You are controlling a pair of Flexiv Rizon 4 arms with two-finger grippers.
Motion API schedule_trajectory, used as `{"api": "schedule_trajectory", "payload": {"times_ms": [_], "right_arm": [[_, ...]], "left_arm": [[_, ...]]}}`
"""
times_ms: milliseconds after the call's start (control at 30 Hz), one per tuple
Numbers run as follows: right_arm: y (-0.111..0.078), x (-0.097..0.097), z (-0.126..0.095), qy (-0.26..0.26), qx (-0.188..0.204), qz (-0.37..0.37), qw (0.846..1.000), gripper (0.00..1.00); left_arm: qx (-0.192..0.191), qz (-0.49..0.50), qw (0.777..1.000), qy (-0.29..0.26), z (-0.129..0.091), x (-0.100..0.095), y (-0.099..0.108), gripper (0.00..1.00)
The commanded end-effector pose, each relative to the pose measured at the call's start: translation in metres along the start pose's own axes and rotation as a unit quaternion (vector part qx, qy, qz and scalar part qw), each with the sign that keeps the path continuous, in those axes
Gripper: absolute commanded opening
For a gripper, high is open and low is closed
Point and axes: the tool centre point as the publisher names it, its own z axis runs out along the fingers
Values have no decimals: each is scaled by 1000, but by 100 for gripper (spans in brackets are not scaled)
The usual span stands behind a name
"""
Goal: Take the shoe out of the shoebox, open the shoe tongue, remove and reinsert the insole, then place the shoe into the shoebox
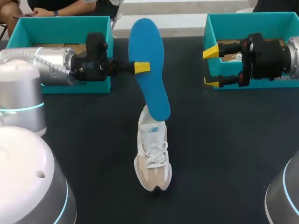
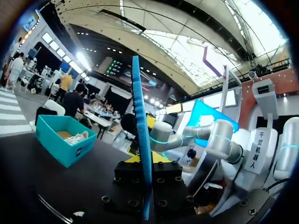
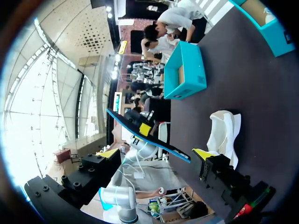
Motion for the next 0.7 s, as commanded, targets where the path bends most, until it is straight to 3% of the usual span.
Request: {"api": "schedule_trajectory", "payload": {"times_ms": [33,700], "right_arm": [[0,0,1,0,0,0,1000,100],[0,0,1,0,0,0,1000,100]], "left_arm": [[33,-442,896,-7,-1,2,0,0],[37,-445,895,-7,-1,3,0,0]]}}
